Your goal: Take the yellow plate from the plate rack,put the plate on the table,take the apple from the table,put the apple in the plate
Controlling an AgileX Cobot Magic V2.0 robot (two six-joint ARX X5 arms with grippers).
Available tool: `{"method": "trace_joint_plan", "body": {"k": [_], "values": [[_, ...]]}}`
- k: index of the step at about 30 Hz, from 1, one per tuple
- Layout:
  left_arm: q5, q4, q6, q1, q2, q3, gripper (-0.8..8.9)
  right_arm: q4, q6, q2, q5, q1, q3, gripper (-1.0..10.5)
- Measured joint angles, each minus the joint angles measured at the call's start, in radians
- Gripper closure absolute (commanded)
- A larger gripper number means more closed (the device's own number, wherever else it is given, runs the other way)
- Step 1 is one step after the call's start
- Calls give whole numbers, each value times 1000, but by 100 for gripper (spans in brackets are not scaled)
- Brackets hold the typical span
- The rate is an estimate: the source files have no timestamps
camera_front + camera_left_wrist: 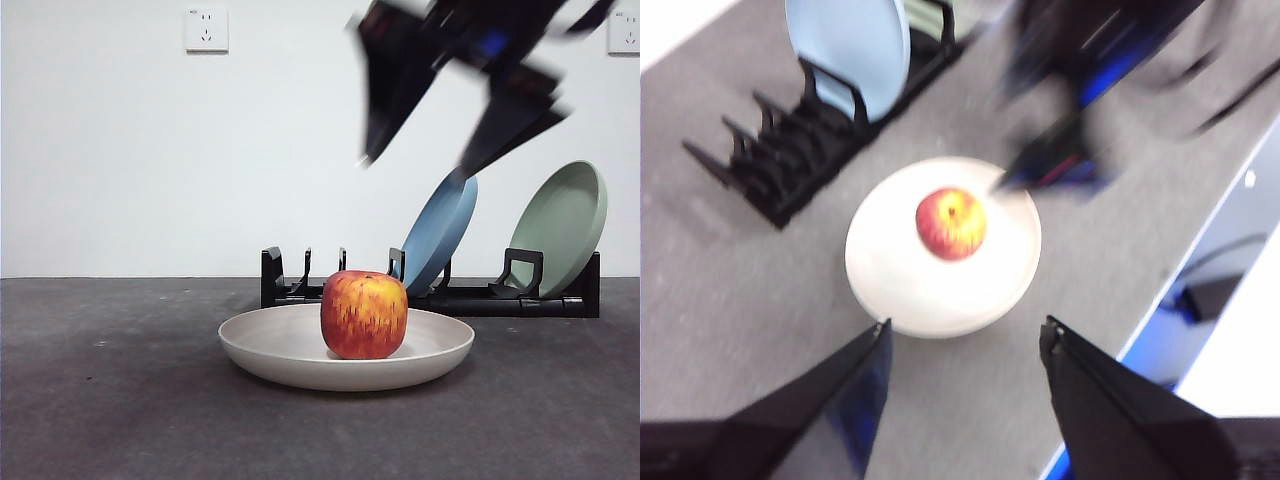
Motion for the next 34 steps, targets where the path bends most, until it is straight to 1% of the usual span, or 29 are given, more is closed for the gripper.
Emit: {"method": "trace_joint_plan", "body": {"k": [2, 4, 6, 9, 14, 15, 16, 17, 20, 21, 22, 23, 27, 34], "values": [[0, -23, 0, 0, 0, 0, 562, -105, 0, -85, -22, 0, 0, 263], [0, -47, 0, 0, 0, 0, 562, -216, 0, -175, -63, 0, 0, 267], [0, -59, 0, 0, 0, 0, 562, -314, 0, -255, -94, 0, 0, 301], [14, -74, 0, 0, 0, 0, 562, -420, 5, -353, -104, 0, 0, 323], [98, -80, 0, 0, 0, 0, 565, -507, 31, -459, -105, 0, 0, 327], [103, -80, 0, 0, 0, 0, 567, -513, 34, -475, -105, 0, 0, 359], [105, -81, 0, 0, 0, 0, 568, -513, 37, -484, -105, 0, 0, 399], [105, -81, 0, 0, 0, 0, 595, -512, 39, -493, -105, 0, 0, 473], [105, -81, 0, 0, 0, 0, 843, -512, 44, -504, -105, 0, 0, 779], [106, -81, 0, 0, 0, 0, 821, -513, 46, -505, -105, 0, 0, 920], [108, -81, 0, 0, 0, 0, 821, -513, 48, -505, -105, 0, 0, 971], [115, -83, 0, 0, 0, 0, 821, -515, 50, -505, -105, 0, 0, 950], [143, -90, -1, 0, 0, 0, 820, -518, 51, -502, -105, 0, 0, 949], [143, -91, -1, 0, 0, 0, 817, -518, 60, -503, -104, 0, 0, 946]]}}
